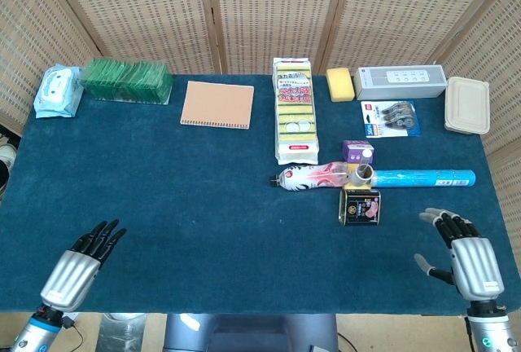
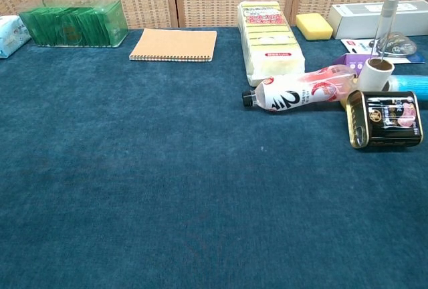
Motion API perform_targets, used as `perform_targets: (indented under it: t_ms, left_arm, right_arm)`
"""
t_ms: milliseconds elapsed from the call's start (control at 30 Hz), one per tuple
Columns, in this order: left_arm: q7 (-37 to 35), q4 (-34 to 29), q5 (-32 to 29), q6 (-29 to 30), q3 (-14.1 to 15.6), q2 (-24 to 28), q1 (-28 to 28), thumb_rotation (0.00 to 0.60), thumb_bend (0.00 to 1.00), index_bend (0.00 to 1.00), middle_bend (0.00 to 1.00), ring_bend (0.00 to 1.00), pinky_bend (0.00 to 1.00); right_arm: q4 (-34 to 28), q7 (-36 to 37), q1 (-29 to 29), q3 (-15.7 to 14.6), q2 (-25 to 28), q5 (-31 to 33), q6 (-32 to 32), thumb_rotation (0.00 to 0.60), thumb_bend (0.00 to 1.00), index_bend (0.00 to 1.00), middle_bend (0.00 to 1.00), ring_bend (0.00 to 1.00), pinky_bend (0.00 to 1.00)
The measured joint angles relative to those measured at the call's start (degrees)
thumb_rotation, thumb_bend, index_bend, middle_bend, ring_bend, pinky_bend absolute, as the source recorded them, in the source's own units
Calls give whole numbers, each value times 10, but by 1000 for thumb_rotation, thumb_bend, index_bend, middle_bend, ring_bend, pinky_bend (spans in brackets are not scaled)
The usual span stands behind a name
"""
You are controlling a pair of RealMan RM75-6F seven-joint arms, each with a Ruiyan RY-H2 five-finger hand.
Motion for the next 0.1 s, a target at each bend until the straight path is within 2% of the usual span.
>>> perform_targets:
  t_ms: [100]
  left_arm:
    - [-5, -2, 1, 14, -3, 5, 4, 600, 207, 31, 17, 22, 226]
  right_arm:
    - [-7, -11, -2, -2, 13, 3, -12, 600, 246, 246, 256, 242, 264]
